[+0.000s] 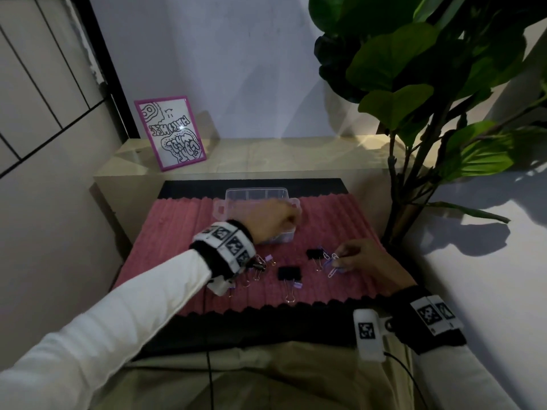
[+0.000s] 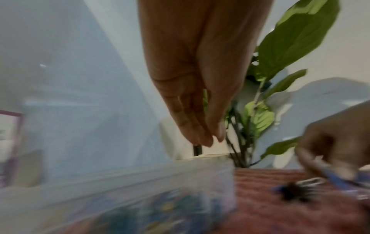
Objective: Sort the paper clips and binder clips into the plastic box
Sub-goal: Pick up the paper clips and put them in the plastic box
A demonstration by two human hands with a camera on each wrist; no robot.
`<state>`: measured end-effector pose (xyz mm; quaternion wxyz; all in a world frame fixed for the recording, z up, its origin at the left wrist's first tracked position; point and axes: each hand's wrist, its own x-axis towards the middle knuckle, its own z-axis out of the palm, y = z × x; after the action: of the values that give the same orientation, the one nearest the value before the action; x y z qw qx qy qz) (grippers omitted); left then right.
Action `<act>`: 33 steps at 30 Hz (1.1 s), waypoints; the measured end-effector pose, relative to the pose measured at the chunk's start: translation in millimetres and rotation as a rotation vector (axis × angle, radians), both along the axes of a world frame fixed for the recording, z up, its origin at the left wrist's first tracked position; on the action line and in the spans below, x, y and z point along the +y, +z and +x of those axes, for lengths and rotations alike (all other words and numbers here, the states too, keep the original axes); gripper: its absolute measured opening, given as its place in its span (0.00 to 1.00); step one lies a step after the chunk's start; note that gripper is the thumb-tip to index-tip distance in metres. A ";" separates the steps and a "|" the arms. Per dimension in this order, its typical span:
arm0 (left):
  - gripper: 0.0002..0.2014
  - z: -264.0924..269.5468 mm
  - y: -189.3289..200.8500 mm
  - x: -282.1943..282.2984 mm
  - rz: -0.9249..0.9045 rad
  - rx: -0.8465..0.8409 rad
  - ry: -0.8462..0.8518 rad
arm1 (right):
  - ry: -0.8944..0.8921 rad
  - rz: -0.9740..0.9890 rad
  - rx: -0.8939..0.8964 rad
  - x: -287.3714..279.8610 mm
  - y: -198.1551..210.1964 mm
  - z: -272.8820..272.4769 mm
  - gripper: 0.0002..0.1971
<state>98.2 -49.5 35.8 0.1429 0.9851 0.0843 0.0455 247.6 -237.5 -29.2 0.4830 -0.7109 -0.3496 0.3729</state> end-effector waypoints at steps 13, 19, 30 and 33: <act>0.13 86.1 -35.2 -43.9 -0.036 0.458 -0.227 | -0.094 0.052 -0.005 -17.1 2.8 1.2 0.07; 0.10 62.8 -24.7 -37.6 -0.257 0.140 -0.145 | -0.068 0.039 0.031 -15.8 -2.2 -2.7 0.07; 0.06 -35.7 19.1 57.3 -0.254 -0.076 0.277 | -0.028 0.074 -0.128 38.2 35.8 -13.5 0.03; 0.08 -47.3 10.4 65.8 -0.206 -0.022 0.323 | 0.038 0.109 -0.239 84.5 42.7 -23.7 0.03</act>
<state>51.0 16.3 46.3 0.2350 0.9383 0.2438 0.0699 223.9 -153.0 13.6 0.4689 -0.7162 -0.4376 0.2751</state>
